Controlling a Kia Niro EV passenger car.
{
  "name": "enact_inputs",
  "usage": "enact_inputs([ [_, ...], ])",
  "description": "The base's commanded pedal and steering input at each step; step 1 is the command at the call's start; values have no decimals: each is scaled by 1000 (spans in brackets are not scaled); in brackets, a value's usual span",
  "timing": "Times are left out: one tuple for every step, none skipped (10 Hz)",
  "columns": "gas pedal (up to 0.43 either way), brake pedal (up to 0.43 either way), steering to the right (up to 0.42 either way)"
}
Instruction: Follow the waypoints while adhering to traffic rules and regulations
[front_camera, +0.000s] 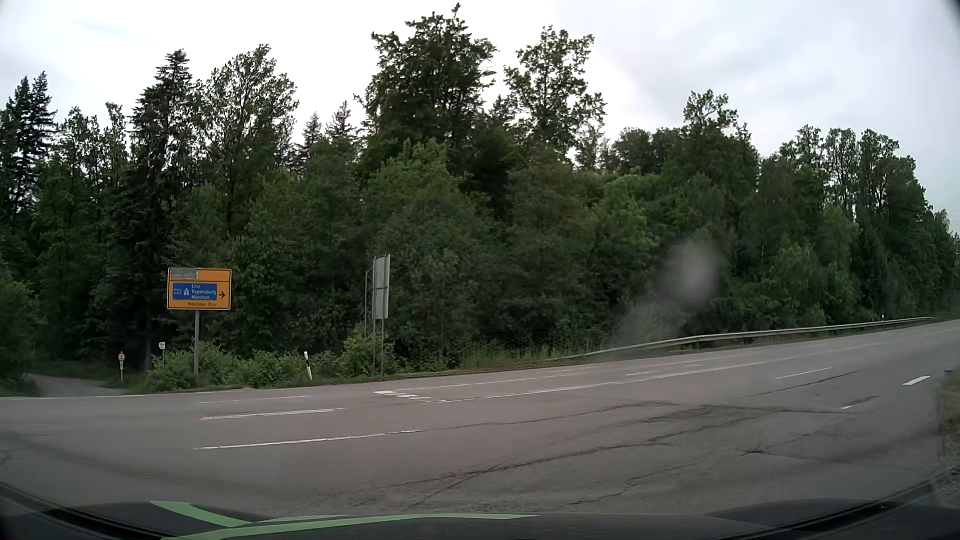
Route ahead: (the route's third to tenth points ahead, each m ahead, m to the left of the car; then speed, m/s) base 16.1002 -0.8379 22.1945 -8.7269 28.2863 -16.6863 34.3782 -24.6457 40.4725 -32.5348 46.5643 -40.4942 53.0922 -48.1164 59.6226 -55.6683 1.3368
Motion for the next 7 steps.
enact_inputs([
  [0, 226, 245],
  [0, 232, 247],
  [0, 232, 249],
  [0, 232, 249],
  [0, 232, 249],
  [0, 232, 248],
  [0, 232, 248],
])
